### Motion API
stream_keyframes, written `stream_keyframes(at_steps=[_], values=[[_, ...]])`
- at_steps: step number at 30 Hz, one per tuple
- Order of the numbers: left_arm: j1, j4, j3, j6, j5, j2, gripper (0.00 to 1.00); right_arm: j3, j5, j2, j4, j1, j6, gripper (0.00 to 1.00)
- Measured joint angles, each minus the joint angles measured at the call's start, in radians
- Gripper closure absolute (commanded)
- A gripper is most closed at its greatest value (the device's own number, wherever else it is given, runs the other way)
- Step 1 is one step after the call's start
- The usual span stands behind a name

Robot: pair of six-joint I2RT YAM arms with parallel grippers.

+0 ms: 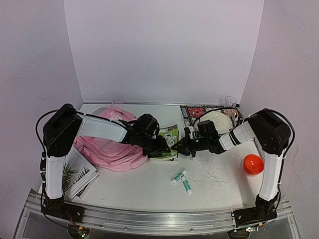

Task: Pack the student bag
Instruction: Pick up the book from the center of the board, then pass from the right arm to the left

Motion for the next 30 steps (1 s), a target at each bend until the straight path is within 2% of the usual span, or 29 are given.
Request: stream_keyframes(at_steps=[2,8,13,20,30], values=[[-0.001,0.0,0.0,0.0,0.0,0.0,0.44,0.0,0.005,0.003,0.0,0.0,0.007,1.0],[-0.002,0.008,-0.021,-0.006,-0.015,-0.03,0.3,-0.032,0.016,-0.041,-0.005,-0.001,0.012,1.0],[0.023,0.006,-0.091,-0.024,-0.037,-0.109,0.25,-0.065,0.009,-0.148,-0.045,-0.012,0.016,1.0],[0.077,0.049,-0.121,-0.082,-0.039,-0.175,0.22,-0.066,-0.004,-0.233,-0.054,-0.02,0.03,1.0],[0.083,0.247,-0.248,-0.235,0.057,-0.176,0.21,-0.066,-0.025,-0.267,-0.061,-0.02,0.053,1.0]])
